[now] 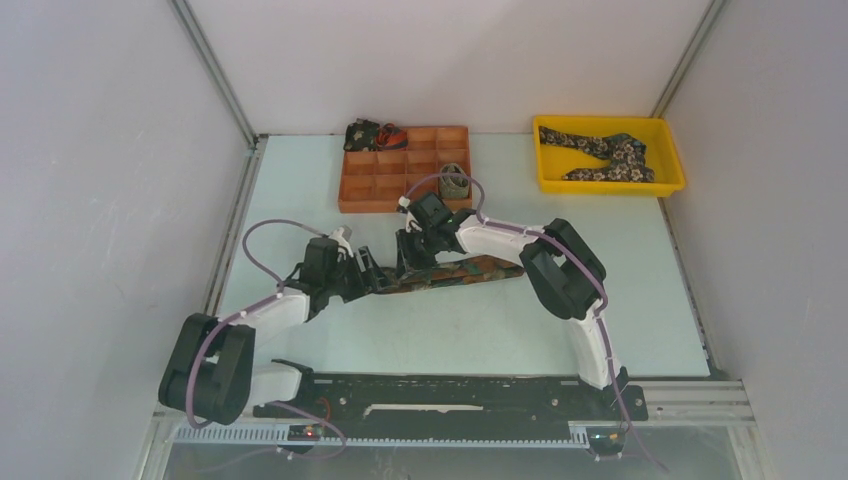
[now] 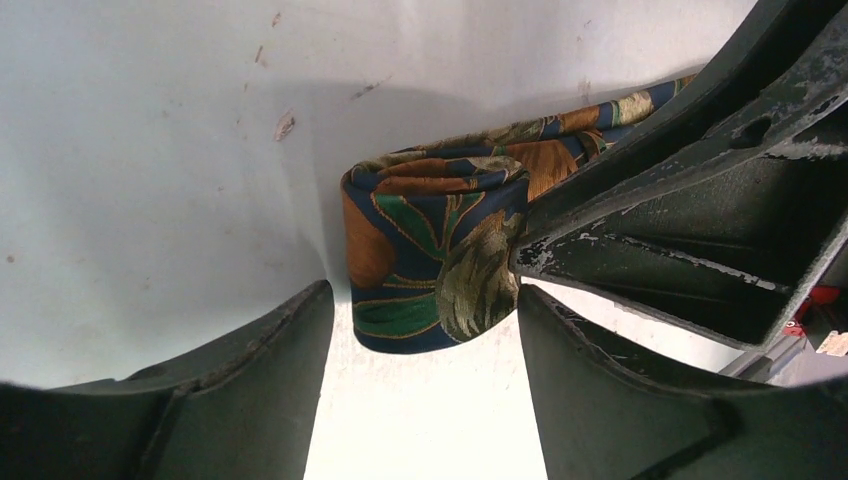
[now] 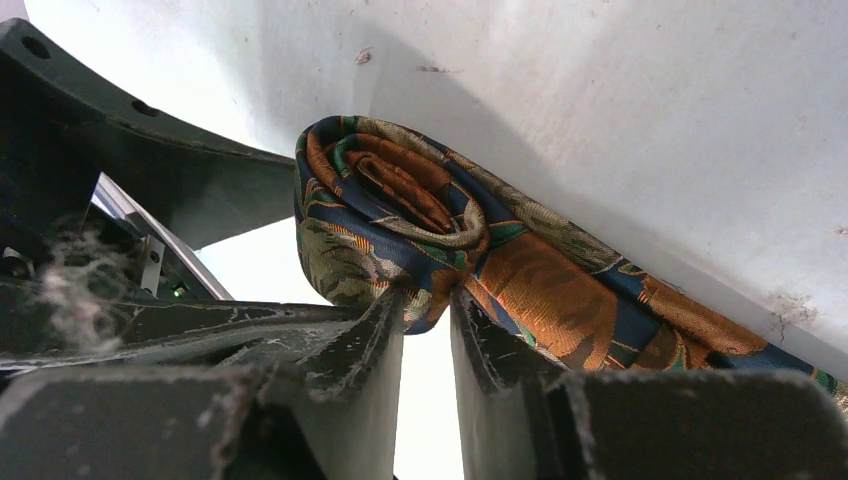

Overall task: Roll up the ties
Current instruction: Roll the tie at the center of the board.

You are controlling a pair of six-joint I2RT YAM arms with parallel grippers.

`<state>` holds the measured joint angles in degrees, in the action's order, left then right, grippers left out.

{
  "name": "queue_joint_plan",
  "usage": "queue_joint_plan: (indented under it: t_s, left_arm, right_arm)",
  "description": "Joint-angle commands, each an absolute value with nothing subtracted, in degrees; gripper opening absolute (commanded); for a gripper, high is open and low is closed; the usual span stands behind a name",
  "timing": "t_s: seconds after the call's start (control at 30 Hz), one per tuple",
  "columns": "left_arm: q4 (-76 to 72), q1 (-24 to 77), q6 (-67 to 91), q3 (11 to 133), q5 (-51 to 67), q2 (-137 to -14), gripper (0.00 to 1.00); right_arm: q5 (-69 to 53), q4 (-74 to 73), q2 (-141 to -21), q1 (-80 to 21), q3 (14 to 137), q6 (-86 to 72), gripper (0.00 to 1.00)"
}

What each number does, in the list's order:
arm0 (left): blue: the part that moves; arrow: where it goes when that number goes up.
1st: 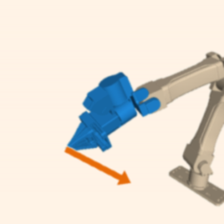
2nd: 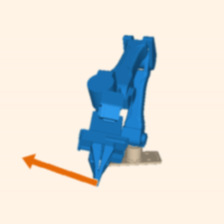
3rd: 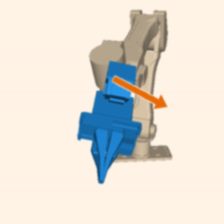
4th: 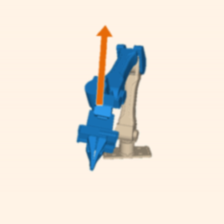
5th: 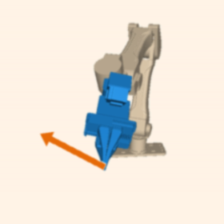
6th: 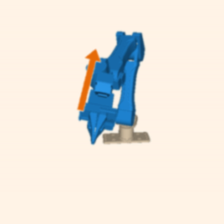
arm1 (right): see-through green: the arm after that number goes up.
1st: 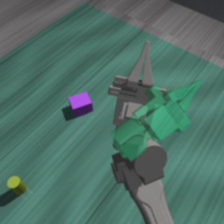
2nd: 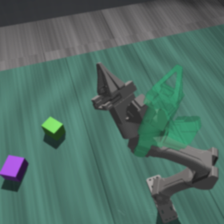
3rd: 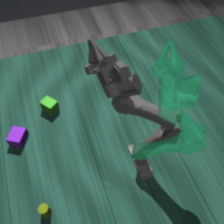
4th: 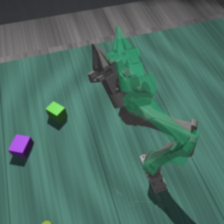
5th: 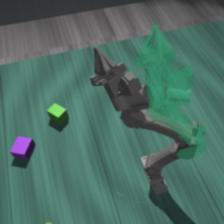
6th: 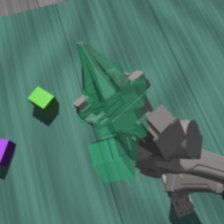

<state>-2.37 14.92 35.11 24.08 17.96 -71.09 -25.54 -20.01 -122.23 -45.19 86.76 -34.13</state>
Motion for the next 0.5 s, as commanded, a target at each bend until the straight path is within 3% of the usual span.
queue_joint_plan:
  t_s: [0.0, 0.47]
  left_arm:
    - [-7.35, 14.92, 35.77, 24.75, 21.40, -73.49, 0.74]
    - [-8.15, 16.11, 35.69, 26.61, 21.47, -77.94, 0.69]
  right_arm:
    - [-25.70, -17.78, -123.38, -44.69, 86.31, -34.35, 0.26]
    - [-26.43, -17.14, -124.14, -43.77, 85.30, -34.37, 0.25]
